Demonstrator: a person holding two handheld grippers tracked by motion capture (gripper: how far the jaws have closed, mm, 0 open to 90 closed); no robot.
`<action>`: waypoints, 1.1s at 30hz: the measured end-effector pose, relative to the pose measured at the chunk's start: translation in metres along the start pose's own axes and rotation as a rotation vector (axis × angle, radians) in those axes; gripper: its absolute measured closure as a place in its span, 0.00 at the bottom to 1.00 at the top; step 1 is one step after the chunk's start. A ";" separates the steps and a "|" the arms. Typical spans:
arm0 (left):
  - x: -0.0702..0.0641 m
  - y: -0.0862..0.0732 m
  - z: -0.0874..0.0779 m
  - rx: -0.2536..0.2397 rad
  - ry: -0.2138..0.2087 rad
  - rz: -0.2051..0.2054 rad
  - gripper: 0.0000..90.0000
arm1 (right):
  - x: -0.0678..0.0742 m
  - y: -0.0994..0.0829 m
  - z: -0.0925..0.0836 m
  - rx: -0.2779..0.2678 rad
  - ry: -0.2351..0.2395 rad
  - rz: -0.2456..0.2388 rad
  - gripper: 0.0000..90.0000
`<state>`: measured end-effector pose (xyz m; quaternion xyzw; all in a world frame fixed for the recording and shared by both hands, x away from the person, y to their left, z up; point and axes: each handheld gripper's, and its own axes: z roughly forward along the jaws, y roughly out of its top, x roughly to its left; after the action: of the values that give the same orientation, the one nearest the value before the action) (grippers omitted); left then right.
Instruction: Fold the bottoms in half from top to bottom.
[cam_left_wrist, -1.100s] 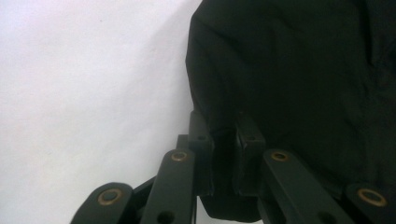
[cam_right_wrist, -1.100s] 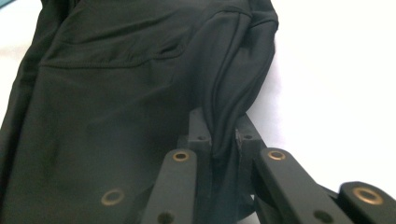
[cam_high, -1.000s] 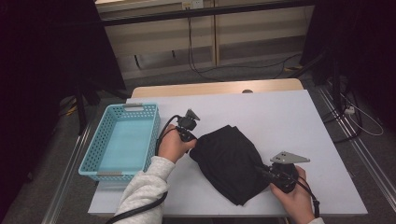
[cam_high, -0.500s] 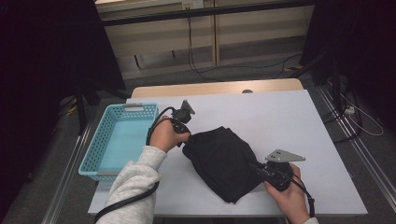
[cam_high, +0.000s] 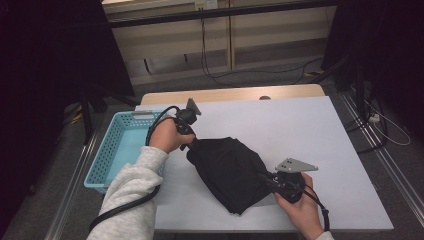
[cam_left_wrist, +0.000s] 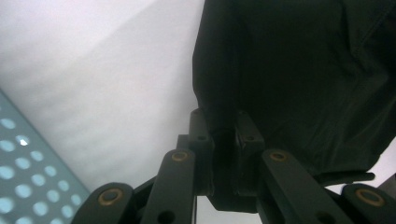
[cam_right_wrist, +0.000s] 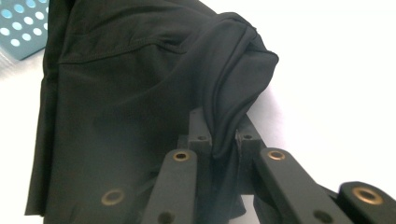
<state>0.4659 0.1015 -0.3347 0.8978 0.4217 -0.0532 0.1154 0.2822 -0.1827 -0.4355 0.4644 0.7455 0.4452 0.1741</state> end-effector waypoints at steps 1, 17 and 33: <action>0.001 0.000 -0.002 0.003 0.000 0.001 0.90 | 0.001 0.001 0.000 -0.003 0.003 -0.002 0.91; 0.015 -0.002 -0.035 0.051 0.019 -0.012 0.90 | 0.021 0.015 0.008 -0.051 0.034 -0.039 0.91; 0.025 -0.004 -0.064 0.049 0.042 -0.025 0.90 | 0.033 0.031 0.010 -0.116 0.075 -0.053 0.91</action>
<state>0.4792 0.1384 -0.2786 0.8959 0.4338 -0.0462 0.0839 0.2889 -0.1448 -0.4102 0.4165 0.7364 0.5003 0.1843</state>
